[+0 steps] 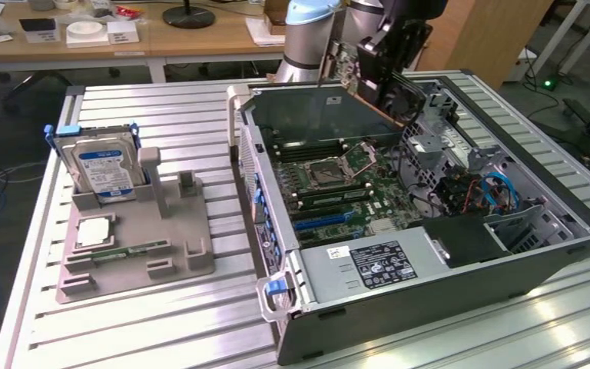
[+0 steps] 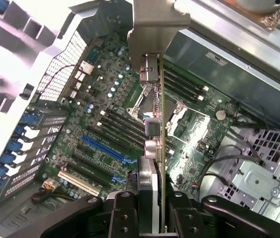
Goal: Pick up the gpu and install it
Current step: 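Insert the gpu into the slot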
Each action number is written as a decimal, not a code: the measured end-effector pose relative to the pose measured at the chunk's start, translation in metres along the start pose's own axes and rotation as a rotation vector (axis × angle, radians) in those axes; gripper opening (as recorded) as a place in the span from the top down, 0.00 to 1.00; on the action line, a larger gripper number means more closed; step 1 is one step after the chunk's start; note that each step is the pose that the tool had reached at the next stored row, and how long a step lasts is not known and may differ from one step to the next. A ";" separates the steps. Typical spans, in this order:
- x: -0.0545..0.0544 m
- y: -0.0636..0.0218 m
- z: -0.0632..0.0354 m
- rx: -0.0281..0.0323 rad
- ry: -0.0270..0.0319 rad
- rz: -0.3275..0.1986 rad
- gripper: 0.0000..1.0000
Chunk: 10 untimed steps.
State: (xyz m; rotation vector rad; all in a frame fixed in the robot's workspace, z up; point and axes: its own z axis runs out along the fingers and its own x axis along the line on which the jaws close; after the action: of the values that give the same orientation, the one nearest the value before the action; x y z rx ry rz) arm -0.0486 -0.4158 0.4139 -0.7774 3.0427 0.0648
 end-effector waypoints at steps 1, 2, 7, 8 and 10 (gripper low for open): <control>0.000 0.0000 0.0000 -0.0001 0.0005 -0.012 0.72; 0.000 0.0000 0.0000 -0.0003 0.0010 -0.025 0.72; 0.000 0.0000 0.0000 -0.0009 0.0034 -0.086 0.72; 0.000 0.0000 0.0000 -0.0010 0.0040 -0.098 0.72; 0.000 0.0000 0.0000 -0.0013 0.0049 -0.122 0.72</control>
State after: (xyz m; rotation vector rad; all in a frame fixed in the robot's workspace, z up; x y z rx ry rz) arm -0.0486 -0.4158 0.4139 -0.9620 2.9921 0.0648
